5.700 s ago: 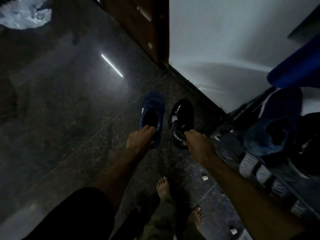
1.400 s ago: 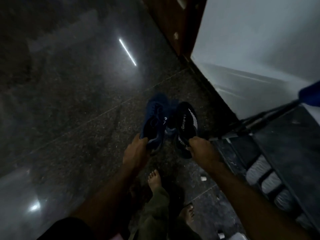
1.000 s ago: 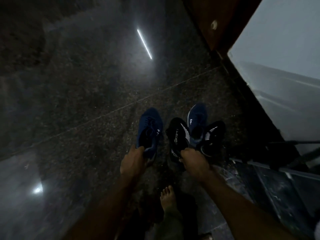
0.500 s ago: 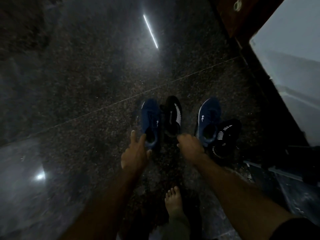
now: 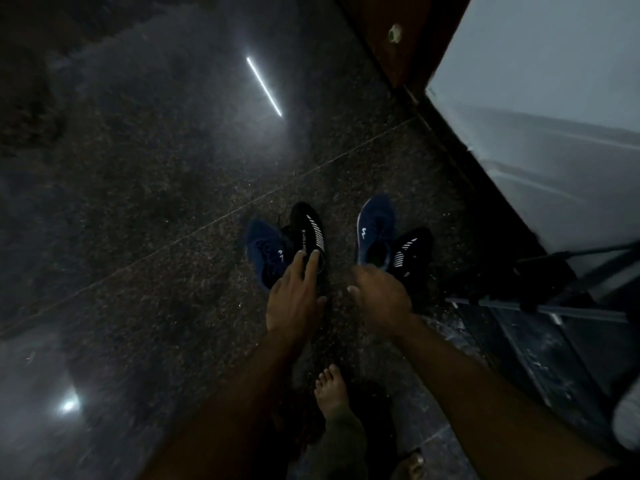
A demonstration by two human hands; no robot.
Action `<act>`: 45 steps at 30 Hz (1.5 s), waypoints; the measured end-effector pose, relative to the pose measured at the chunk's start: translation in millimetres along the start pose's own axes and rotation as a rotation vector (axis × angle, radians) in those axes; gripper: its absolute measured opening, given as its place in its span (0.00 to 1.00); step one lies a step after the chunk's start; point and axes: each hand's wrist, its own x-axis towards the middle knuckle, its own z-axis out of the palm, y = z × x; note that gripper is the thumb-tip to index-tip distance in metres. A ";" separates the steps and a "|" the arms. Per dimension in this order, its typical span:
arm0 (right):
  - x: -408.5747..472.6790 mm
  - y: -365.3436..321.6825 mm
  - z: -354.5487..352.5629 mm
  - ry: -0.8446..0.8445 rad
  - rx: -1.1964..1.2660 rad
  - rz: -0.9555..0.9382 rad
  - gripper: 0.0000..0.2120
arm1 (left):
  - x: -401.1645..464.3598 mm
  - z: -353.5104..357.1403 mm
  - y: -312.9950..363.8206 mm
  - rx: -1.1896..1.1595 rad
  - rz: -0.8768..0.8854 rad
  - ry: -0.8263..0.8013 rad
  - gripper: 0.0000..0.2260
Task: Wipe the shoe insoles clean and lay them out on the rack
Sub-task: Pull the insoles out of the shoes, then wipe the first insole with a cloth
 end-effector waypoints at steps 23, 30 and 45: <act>-254.0 154.1 -71.6 0.569 0.253 0.360 0.25 | -93.1 -33.2 267.5 0.026 0.697 0.234 0.31; -280.8 206.7 -8.3 0.708 0.152 0.575 0.25 | -84.7 32.6 277.7 0.074 0.955 0.274 0.29; -405.7 170.8 54.0 0.924 0.003 0.814 0.25 | -168.7 56.3 262.8 0.011 1.235 0.492 0.32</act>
